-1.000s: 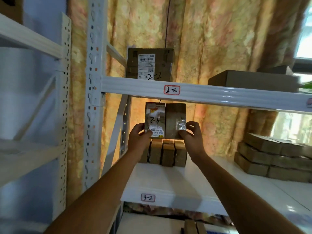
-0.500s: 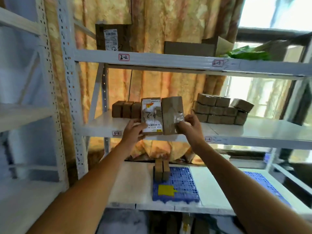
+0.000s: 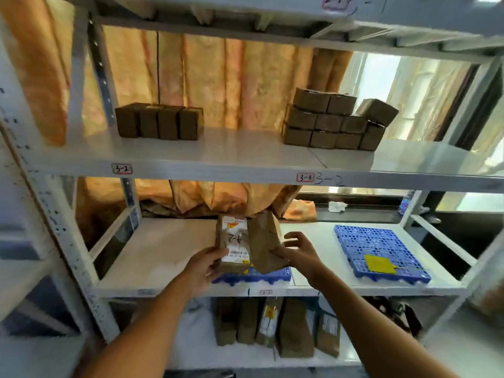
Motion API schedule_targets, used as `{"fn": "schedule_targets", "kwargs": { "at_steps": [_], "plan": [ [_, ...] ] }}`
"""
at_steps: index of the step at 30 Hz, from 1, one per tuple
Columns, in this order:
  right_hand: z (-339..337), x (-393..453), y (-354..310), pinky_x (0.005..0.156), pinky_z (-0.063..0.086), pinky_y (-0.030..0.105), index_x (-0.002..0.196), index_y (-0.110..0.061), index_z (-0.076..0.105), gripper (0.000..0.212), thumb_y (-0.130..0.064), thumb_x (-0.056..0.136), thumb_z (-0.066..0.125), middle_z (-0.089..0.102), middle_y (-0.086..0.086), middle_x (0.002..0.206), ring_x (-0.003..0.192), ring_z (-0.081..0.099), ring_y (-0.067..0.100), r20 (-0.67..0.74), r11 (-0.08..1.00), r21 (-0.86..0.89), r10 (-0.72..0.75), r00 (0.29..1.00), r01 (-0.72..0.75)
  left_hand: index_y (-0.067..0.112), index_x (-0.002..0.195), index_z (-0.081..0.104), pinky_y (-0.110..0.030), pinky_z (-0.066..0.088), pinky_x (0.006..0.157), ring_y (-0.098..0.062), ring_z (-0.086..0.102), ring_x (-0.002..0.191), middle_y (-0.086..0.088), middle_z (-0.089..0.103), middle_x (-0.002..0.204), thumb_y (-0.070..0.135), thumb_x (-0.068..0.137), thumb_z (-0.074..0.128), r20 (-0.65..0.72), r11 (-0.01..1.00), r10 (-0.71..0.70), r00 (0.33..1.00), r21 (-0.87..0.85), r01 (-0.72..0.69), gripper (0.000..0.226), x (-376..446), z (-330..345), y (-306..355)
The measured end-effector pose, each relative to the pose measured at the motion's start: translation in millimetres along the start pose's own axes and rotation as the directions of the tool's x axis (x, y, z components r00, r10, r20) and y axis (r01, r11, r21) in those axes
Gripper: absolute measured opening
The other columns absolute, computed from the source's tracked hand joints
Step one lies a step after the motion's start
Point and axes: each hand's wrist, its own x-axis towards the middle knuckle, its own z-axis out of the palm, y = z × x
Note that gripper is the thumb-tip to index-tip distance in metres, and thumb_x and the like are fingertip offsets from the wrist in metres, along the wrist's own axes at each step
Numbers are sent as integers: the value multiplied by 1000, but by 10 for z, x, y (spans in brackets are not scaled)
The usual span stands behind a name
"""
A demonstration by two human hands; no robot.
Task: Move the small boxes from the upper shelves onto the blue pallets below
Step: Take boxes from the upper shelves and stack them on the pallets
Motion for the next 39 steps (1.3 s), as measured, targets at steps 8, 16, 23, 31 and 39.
{"fn": "schedule_targets", "kwargs": {
  "at_steps": [8, 16, 23, 31, 39],
  "plan": [
    [151, 1254, 459, 86, 60, 50, 108, -17, 64, 44, -31, 74, 87, 72, 10, 104, 94, 71, 31, -246, 946, -295, 62, 967, -135, 17, 108, 74, -35, 48, 75, -22, 69, 87, -4, 79, 93, 29, 86, 76, -192, 994, 98, 977, -33, -106, 25, 1210, -163, 38],
    [741, 2107, 536, 81, 55, 35, 101, -28, 61, 37, -51, 73, 69, 60, 0, 113, 88, 67, 25, -228, 816, -550, 58, 972, -178, 21, 107, 75, -32, 53, 72, -20, 73, 96, 0, 80, 96, 37, 83, 79, -253, 993, 101, 962, -30, -112, 28, 1915, -327, 249],
    [1090, 2581, 841, 94, 54, 48, 124, -17, 58, 53, -45, 83, 76, 50, 10, 132, 116, 60, 34, -146, 770, -618, 88, 985, -160, 21, 108, 76, -30, 52, 71, -20, 72, 96, -3, 80, 101, 40, 85, 76, -243, 995, 98, 965, 31, -93, 30, 2000, -502, 269],
    [958, 2611, 784, 82, 45, 36, 112, -23, 67, 35, -45, 102, 41, 59, 4, 115, 104, 61, 27, -214, 875, -481, -53, 975, -58, 22, 109, 75, -26, 56, 70, -18, 74, 96, -2, 80, 103, 49, 77, 76, -157, 985, 133, 979, 127, -113, 42, 2055, -241, 425],
    [399, 2577, 338, 64, 60, 32, 103, -16, 70, 13, -27, 97, 68, 79, 4, 90, 80, 77, 23, 93, 972, 223, 52, 994, -72, 25, 116, 69, -38, 57, 89, -24, 67, 111, -4, 71, 118, 46, 91, 71, -28, 952, 183, 983, 256, -170, 33, 2259, 721, 336]
  ]
}}
